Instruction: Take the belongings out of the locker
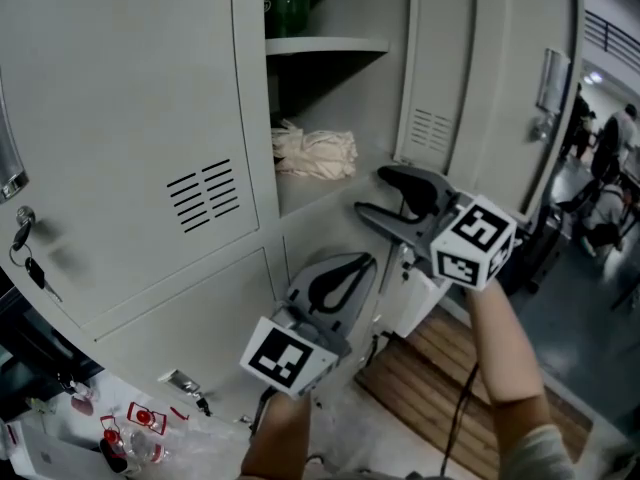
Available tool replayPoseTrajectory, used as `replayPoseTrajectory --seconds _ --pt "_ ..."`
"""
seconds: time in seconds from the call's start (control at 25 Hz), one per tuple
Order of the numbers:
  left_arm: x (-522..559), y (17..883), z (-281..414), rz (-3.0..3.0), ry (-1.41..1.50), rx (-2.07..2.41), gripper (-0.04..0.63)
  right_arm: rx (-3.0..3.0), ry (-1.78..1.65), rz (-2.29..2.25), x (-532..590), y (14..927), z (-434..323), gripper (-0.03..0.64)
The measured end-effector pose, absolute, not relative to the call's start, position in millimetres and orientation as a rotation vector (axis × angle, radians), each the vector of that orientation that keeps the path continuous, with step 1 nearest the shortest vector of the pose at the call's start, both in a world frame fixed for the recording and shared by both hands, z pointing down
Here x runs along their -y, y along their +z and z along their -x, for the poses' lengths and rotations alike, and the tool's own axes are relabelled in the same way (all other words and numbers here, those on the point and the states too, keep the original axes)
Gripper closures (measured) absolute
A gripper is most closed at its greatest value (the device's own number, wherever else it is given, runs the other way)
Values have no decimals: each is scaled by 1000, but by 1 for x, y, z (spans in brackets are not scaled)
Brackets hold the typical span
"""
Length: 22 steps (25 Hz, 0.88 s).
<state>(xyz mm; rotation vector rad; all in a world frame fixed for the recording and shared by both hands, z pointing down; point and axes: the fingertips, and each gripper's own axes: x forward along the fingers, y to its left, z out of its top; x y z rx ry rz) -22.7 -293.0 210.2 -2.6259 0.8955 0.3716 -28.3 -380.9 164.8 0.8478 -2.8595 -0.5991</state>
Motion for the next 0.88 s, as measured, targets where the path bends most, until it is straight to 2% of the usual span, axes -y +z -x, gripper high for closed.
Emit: replayPoseTrajectory --seconds 0.08,0.44,0.88 --pt "293 212 22 2631 374 -892 591 2892 -546 -855 390 159 30 376" --pt "295 214 21 2646 381 -866 591 2870 -430 -838 418 132 51 232" --pt "293 219 16 2663 378 -817 591 2848 -98 -811 448 132 79 230"
